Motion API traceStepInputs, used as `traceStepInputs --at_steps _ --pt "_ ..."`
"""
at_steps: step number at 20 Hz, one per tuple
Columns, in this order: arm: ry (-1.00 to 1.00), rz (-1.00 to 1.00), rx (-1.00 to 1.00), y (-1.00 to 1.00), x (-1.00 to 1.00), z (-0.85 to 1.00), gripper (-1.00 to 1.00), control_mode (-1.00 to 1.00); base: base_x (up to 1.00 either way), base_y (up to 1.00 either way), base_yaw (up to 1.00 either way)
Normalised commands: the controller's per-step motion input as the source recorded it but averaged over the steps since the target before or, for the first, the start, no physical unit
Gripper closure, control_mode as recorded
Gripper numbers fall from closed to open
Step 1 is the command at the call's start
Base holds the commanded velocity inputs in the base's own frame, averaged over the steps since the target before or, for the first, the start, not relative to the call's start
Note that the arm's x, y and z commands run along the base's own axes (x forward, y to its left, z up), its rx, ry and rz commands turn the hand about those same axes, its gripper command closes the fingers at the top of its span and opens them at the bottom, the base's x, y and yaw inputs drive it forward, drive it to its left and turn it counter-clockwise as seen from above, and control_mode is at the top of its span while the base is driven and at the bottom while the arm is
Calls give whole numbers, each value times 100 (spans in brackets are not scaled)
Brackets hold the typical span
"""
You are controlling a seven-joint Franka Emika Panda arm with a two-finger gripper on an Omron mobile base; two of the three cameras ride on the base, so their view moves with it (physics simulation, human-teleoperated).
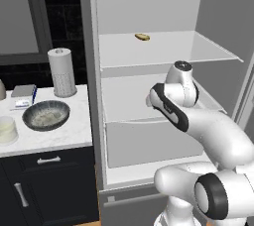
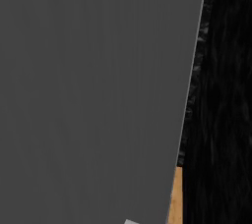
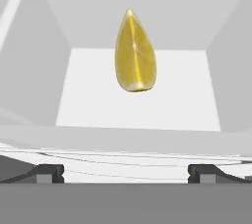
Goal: Grab a lemon wedge from the fridge and one ice cube from the ice bowl, and put them in the glass of lemonade.
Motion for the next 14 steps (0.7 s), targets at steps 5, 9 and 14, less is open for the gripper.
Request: traceStepInputs --at_steps 5,9,14 --pt "0 1 0 0 15 -49 -100 -100 0 0 0" --pt "-2 1 0 0 0 -18 -100 -100 0 0 0" --pt "-1 1 0 0 38 1 -100 -100 0 0 0"
